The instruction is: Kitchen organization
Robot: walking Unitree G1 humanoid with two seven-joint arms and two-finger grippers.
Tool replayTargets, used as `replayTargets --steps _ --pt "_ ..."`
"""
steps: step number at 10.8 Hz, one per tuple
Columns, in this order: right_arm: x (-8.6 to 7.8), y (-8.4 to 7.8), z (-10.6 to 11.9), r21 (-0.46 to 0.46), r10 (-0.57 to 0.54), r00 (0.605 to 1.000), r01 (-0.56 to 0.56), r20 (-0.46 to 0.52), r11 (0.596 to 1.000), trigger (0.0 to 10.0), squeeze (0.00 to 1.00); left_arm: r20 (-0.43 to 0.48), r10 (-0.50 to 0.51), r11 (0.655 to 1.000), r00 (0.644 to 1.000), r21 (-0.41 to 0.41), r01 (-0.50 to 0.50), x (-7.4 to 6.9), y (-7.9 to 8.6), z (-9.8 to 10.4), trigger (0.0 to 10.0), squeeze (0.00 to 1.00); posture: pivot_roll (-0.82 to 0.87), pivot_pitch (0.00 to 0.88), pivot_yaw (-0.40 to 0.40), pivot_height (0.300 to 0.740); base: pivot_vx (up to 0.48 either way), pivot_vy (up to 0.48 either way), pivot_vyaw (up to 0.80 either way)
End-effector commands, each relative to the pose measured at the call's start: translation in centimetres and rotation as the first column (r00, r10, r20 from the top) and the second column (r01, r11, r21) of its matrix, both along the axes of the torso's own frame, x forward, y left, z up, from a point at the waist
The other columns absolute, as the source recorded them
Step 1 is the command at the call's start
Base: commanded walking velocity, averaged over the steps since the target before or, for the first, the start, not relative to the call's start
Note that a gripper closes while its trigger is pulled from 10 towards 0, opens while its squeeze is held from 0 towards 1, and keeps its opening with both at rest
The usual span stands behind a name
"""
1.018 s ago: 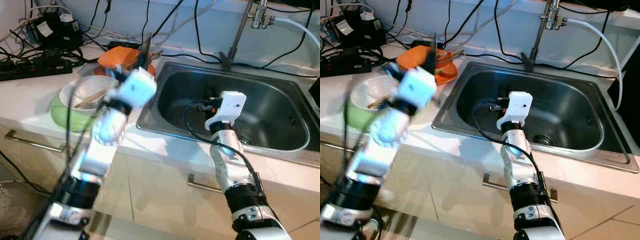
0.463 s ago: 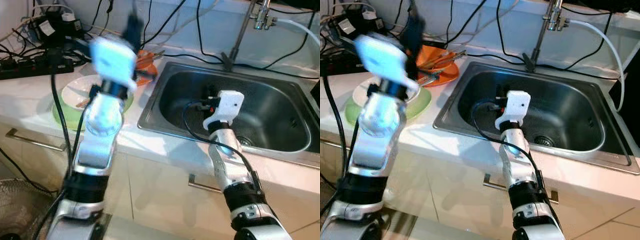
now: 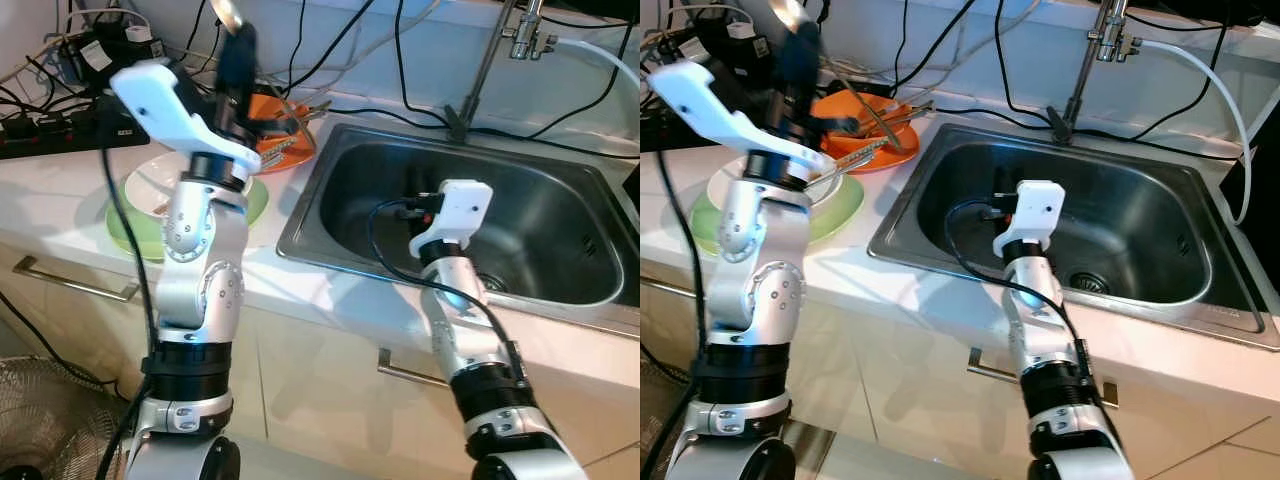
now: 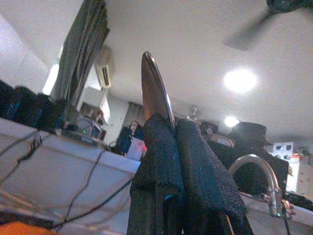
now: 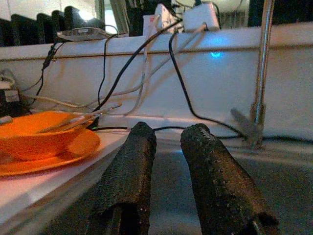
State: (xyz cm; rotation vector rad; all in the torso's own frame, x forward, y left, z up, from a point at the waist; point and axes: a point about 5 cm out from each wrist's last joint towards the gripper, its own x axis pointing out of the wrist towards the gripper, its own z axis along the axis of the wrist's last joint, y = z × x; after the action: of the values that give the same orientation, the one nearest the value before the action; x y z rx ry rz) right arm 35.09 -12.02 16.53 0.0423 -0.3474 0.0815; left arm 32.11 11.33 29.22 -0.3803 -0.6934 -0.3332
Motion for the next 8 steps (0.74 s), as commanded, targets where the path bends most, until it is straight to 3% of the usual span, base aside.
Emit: replayTargets --steps 1,2,5,6,8 --pt "-0.1 -0.3 0.4 -0.077 -0.01 0.999 0.013 0.035 0.997 10.0 1.0 -0.008 -0.034 0.999 0.999 0.008 0.034 0.1 -0.5 0.0 10.0 0.0 0.18 0.0 -0.046 0.74 0.0 0.0 0.0" --pt "-0.3 -0.1 0.9 -0.3 0.005 0.995 0.025 0.101 0.954 10.0 1.0 -0.032 -0.057 0.998 0.998 0.016 0.057 0.3 -0.9 -0.5 10.0 0.0 0.17 0.0 -0.04 0.74 0.0 0.0 0.0" --pt "-0.6 0.4 1.1 -0.351 0.036 0.992 0.009 0.122 0.936 10.0 1.0 -0.055 -0.092 0.996 0.994 0.01 0.092 0.5 -1.6 -1.1 10.0 0.0 0.17 0.0 -0.033 0.74 0.0 0.0 0.0" --pt "-0.8 1.1 1.2 -0.345 0.096 0.988 -0.049 0.119 0.937 10.0 0.0 -0.063 -0.106 0.994 0.992 0.009 0.106 0.5 -1.8 -1.3 10.0 0.0 0.17 0.0 -0.03 0.74 0.0 0.0 0.0" --pt "-1.9 3.6 2.3 -0.307 0.292 0.947 -0.24 0.134 0.921 10.0 0.0 -0.082 -0.166 0.986 0.983 0.006 0.167 0.8 -2.6 -1.8 10.0 0.0 0.16 0.0 -0.025 0.74 0.0 0.0 0.0"
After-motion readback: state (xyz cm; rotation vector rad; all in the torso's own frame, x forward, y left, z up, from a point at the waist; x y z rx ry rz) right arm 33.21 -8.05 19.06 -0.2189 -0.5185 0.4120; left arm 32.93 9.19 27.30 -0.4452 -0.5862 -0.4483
